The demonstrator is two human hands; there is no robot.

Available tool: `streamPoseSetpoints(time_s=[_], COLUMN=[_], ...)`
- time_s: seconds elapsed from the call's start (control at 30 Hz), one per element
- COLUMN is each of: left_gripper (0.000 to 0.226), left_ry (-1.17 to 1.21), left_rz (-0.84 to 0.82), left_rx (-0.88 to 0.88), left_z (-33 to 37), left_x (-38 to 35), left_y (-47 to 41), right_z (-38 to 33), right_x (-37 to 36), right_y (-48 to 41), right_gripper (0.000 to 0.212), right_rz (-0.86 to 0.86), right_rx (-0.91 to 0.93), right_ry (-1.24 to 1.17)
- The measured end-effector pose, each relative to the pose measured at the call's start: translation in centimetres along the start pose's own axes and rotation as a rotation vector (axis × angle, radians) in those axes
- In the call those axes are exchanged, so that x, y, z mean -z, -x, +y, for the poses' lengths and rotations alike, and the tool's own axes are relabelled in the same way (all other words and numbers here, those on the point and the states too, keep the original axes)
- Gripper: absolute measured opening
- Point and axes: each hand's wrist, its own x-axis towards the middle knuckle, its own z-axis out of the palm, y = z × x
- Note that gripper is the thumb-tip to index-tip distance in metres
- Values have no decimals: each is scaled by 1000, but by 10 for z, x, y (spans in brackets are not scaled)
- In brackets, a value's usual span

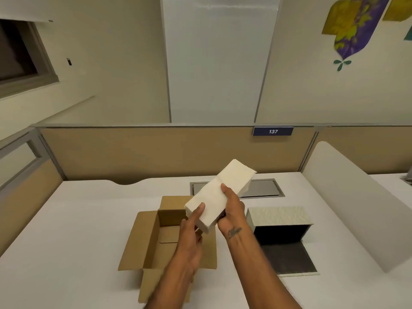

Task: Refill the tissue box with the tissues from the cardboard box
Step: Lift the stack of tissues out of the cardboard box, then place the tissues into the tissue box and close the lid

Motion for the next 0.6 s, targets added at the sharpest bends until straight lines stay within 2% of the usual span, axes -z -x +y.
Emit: streamPoseSetpoints(time_s=[0.1, 0.23, 0.37, 0.43, 0.6], left_gripper=[72, 49, 62, 58, 50], left_ry=[-17, -106, -144, -156, -262], left_rz=[10, 23, 1, -9, -6], left_rx=[23, 33, 61, 73, 80], left_z=[-13, -24, -21, -20, -22], left_x=[-16, -33, -46, -51, -70], left_y=[6, 11, 14, 14, 12], right_z=[-14, -37, -73, -94, -137], right_x=[18, 47, 84, 105, 157], right_y=[4, 6, 2, 0, -3], right_gripper=[48, 56, 69, 72, 68], right_rz=[18, 65, 144, 169, 43], right_rx=[10, 29, 82, 104, 72], right_ry=[-23, -17, -23, -1, 180])
